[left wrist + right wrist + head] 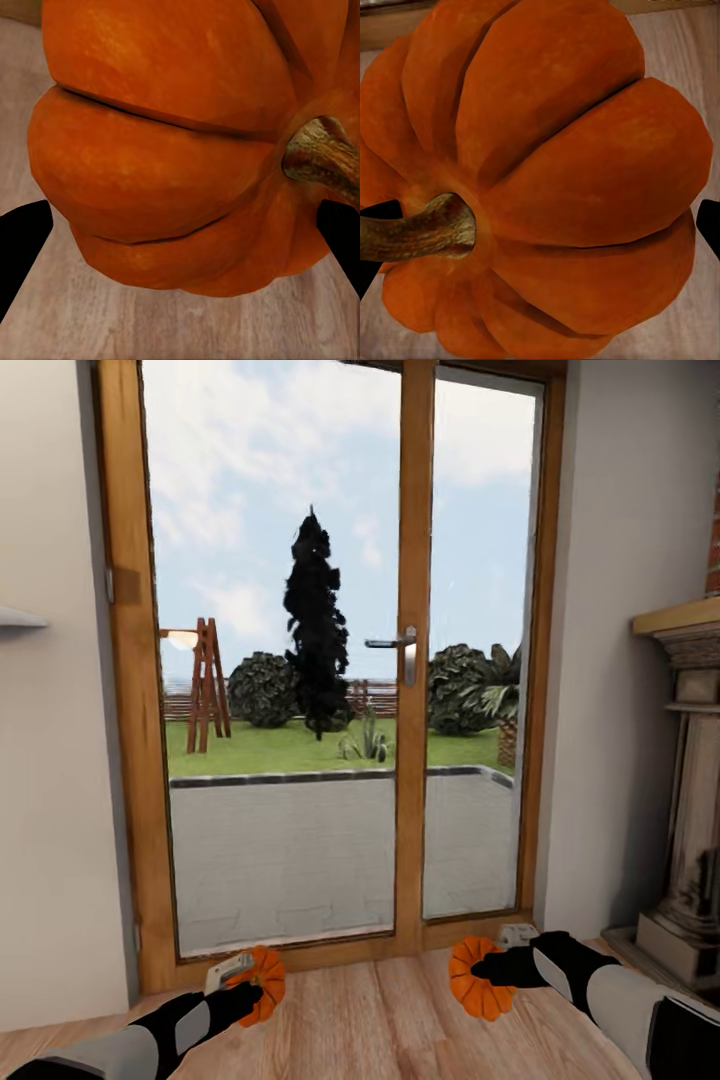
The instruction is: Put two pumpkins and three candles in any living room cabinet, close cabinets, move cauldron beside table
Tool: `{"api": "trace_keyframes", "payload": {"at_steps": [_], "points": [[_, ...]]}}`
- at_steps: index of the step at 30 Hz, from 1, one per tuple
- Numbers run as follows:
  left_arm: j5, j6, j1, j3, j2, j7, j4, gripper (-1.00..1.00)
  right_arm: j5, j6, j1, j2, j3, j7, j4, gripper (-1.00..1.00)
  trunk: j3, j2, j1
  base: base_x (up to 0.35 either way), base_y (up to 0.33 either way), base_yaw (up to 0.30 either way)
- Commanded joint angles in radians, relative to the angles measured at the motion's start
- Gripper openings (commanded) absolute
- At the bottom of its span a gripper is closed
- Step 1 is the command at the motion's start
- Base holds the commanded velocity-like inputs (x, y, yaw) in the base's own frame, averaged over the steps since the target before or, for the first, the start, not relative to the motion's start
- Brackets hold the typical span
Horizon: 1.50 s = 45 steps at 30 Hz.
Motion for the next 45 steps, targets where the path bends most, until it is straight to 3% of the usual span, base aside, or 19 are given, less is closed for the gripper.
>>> {"api": "trace_keyframes", "payload": {"at_steps": [1, 10, 15, 24, 32, 37, 41, 45], "points": [[0.010, 0.005, 0.000, -0.008, -0.008, -0.004, 0.004, -1.00, -0.006, 0.005, 0.011, 0.000, 0.005, 0.001, 0.005, -1.00, 0.002, 0.000, -0.001, 0.000, 0.000, -0.008], [-0.008, 0.006, 0.000, -0.009, -0.038, -0.001, 0.031, -1.00, -0.005, 0.001, 0.098, -0.001, 0.007, 0.002, 0.014, -1.00, 0.026, 0.040, -0.024, 0.000, 0.000, -0.002], [-0.034, 0.006, 0.000, -0.009, -0.043, 0.064, 0.033, -1.00, -0.006, 0.000, 0.134, -0.002, 0.007, 0.002, 0.030, -1.00, 0.034, 0.075, -0.043, 0.000, 0.000, 0.000], [-0.037, 0.006, 0.000, -0.009, -0.044, 0.086, 0.033, -1.00, -0.006, -0.002, 0.141, -0.003, 0.007, 0.004, 0.042, -1.00, 0.048, 0.138, -0.078, 0.000, 0.000, 0.000], [-0.038, 0.010, 0.000, -0.009, -0.044, 0.089, 0.033, -1.00, -0.004, -0.075, 0.168, -0.003, 0.009, 0.010, 0.042, -1.00, 0.069, 0.194, -0.108, 0.000, 0.000, -0.008], [-0.038, 0.059, 0.000, -0.009, -0.046, 0.090, 0.033, -1.00, -0.004, -0.081, 0.170, -0.005, 0.007, 0.011, 0.042, -1.00, 0.084, 0.229, -0.128, 0.000, 0.000, -0.221], [-0.039, 0.070, 0.000, -0.009, -0.062, 0.089, 0.033, -1.00, -0.006, -0.082, 0.170, -0.006, 0.007, 0.015, 0.042, -1.00, 0.097, 0.257, -0.143, 0.000, 0.000, -0.288], [-0.060, 0.072, 0.000, -0.009, -0.072, 0.088, 0.033, -1.00, -0.006, -0.083, 0.171, -0.006, 0.008, 0.016, 0.042, -1.00, 0.110, 0.285, -0.158, 0.000, 0.000, -0.296]]}}
